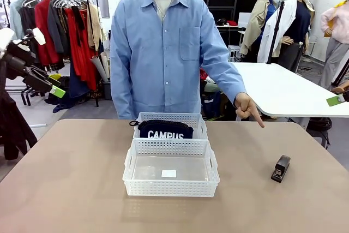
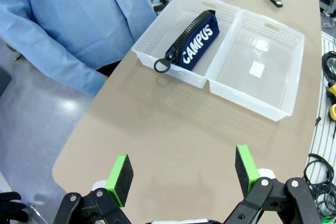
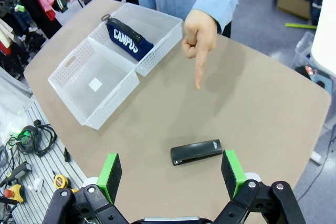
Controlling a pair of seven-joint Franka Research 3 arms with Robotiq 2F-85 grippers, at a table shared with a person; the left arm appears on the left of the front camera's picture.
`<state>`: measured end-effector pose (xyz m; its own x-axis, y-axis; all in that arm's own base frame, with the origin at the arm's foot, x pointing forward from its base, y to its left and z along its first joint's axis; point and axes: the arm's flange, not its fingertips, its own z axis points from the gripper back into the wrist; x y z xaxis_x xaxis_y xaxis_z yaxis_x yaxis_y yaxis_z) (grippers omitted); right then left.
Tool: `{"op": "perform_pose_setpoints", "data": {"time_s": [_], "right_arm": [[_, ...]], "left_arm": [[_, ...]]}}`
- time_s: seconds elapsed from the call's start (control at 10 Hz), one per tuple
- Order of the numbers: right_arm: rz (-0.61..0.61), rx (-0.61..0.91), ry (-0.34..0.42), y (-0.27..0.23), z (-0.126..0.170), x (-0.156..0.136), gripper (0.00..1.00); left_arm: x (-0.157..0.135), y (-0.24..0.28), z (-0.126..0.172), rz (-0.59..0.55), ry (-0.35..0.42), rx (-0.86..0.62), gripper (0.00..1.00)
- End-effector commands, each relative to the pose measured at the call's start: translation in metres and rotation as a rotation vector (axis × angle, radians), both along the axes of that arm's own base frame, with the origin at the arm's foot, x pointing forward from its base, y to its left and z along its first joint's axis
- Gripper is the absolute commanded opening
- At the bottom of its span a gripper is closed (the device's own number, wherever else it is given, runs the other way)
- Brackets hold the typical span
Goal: Distribute items into two baskets.
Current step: Pick up the Stapler that the person points to.
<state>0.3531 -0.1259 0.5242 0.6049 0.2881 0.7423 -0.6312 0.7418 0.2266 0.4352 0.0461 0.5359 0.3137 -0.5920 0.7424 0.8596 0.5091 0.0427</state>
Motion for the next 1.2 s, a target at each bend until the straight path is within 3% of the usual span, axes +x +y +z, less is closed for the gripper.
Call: {"op": "perform_pose_setpoints", "data": {"time_s": [0.0, 0.6, 0.8, 1.1], "right_arm": [[0.017, 0.022, -0.031, -0.001, 0.001, 0.002, 1.00], [0.017, 0.022, -0.031, -0.001, 0.001, 0.002, 1.00], [-0.060, -0.002, 0.037, 0.003, 0.003, -0.004, 1.00], [-0.260, 0.029, 0.209, 0.030, -0.003, 0.005, 1.00]], "left_arm": [[-0.001, 0.000, 0.001, 0.007, 0.005, -0.002, 1.00], [-0.001, 0.000, 0.001, 0.007, 0.005, -0.002, 1.00], [-0.001, 0.000, 0.001, 0.007, 0.005, -0.002, 1.00], [-0.001, 0.000, 0.001, 0.007, 0.005, -0.002, 1.00]]}}
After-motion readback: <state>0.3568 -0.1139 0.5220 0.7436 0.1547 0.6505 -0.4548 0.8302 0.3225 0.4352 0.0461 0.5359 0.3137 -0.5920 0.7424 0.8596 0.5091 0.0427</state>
